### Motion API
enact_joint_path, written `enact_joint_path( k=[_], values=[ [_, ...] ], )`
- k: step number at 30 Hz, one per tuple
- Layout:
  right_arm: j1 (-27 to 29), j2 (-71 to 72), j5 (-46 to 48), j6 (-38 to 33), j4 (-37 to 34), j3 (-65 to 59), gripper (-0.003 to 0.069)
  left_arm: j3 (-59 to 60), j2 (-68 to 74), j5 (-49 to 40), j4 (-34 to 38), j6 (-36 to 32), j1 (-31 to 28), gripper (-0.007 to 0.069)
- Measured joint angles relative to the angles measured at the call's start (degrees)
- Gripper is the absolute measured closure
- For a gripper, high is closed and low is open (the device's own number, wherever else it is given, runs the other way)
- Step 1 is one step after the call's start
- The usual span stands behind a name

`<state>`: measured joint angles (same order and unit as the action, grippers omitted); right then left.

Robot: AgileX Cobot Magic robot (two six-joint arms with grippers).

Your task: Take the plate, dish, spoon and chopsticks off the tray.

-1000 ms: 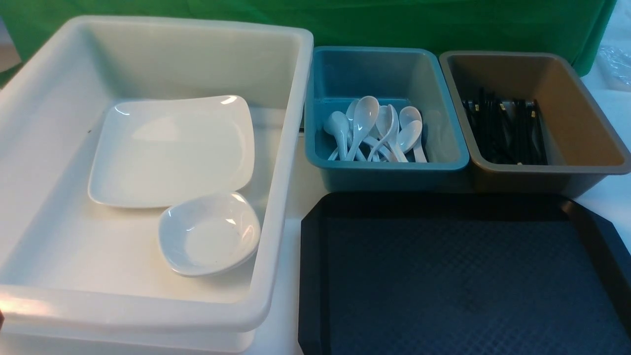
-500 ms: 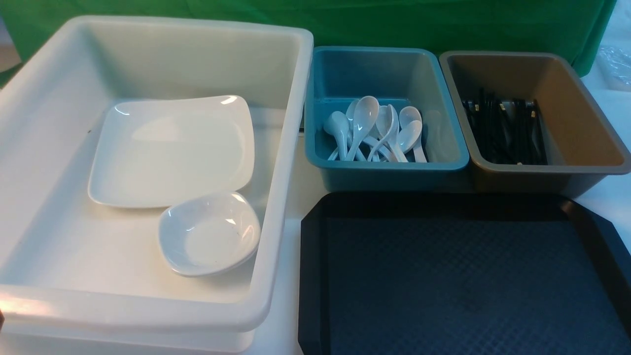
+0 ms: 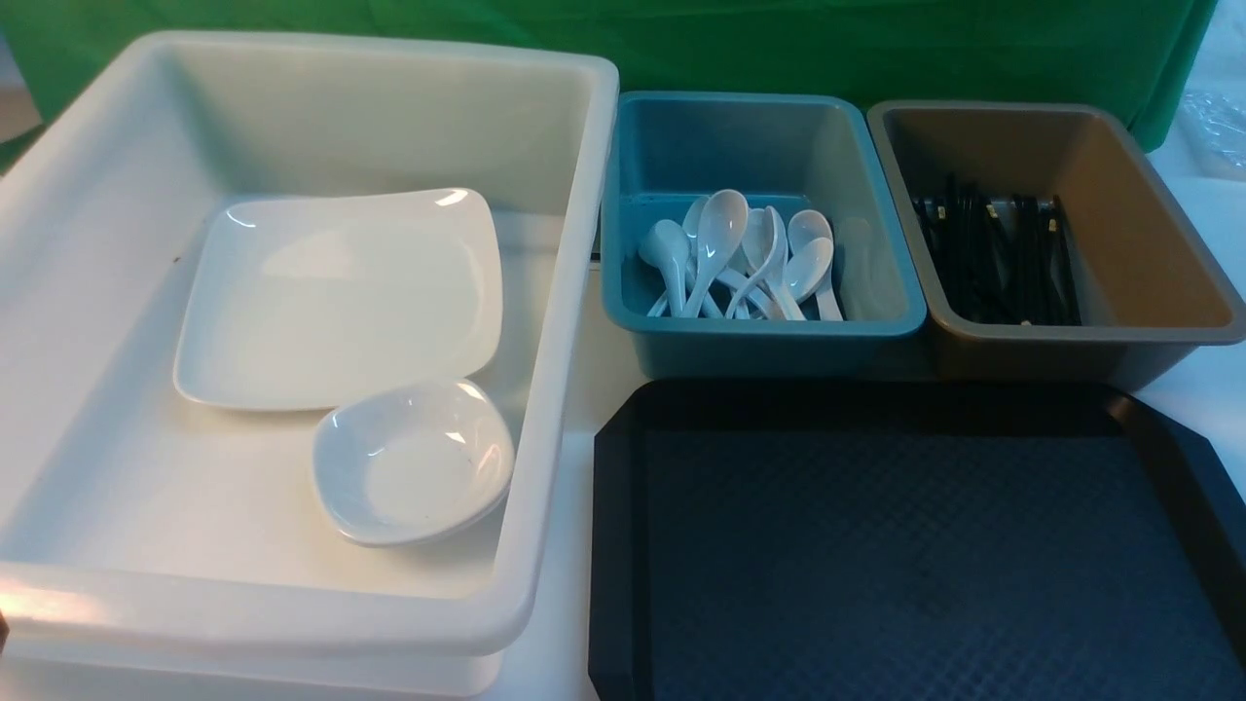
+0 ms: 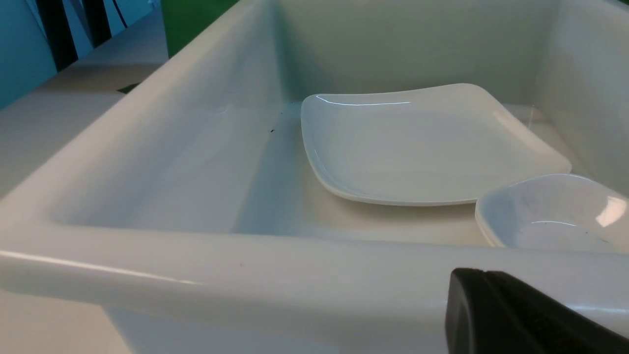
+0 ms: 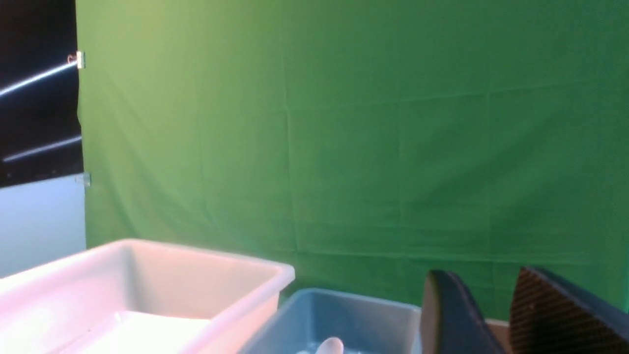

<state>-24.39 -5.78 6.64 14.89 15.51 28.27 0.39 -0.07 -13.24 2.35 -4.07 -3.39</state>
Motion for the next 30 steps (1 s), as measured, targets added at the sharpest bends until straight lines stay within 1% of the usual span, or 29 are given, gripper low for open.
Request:
enact_joint_path(
  k=[2,4,6,9,13,15,17,20,25,27,30],
  values=[
    [0.00,0.00,0.38,-3.74,-3.51,-0.68,0.0423,0.00,0.00,0.00,-0.02,0.00,0.00,0.0621],
    [0.00,0.00,0.60,-9.12,-8.91,-1.08,0.0423,0.00,0.00,0.00,-0.07,-0.01,0.00,0.0621],
    [0.00,0.00,0.85,-12.84,-11.92,-1.19,0.0423,0.00,0.00,0.00,-0.07,-0.01,0.00,0.0621],
    [0.00,0.00,1.02,-14.56,-13.74,-1.19,0.0421,0.00,0.00,0.00,-0.14,-0.01,0.00,0.0621],
    [0.00,0.00,1.45,-14.89,-14.25,-1.26,0.0421,0.00,0.00,0.00,-0.20,-0.01,0.00,0.0621],
    [0.82,0.80,1.73,-16.25,-14.37,-2.51,0.0421,0.00,0.00,0.00,-0.20,-0.01,0.00,0.0621],
    [3.04,1.44,2.46,-16.84,-14.37,-3.82,0.0421,0.00,0.00,0.00,-0.20,-0.06,0.00,0.0621],
    [8.73,1.92,3.71,-17.55,-14.38,-7.23,0.0421,0.00,0.00,0.00,-0.20,-0.06,0.00,0.0621],
    [20.26,2.55,4.15,-21.03,-14.38,-18.14,0.0421,0.00,0.00,0.00,-0.20,-0.06,-0.01,0.0621],
    [23.45,4.01,4.37,-21.44,-14.38,-23.43,0.0421,0.00,0.00,0.00,-0.20,-0.06,-0.01,0.0621],
    [25.87,5.38,6.46,-21.58,-14.49,-27.95,0.0421,0.00,0.00,0.03,-0.20,-0.06,-0.01,0.0621]
  ],
)
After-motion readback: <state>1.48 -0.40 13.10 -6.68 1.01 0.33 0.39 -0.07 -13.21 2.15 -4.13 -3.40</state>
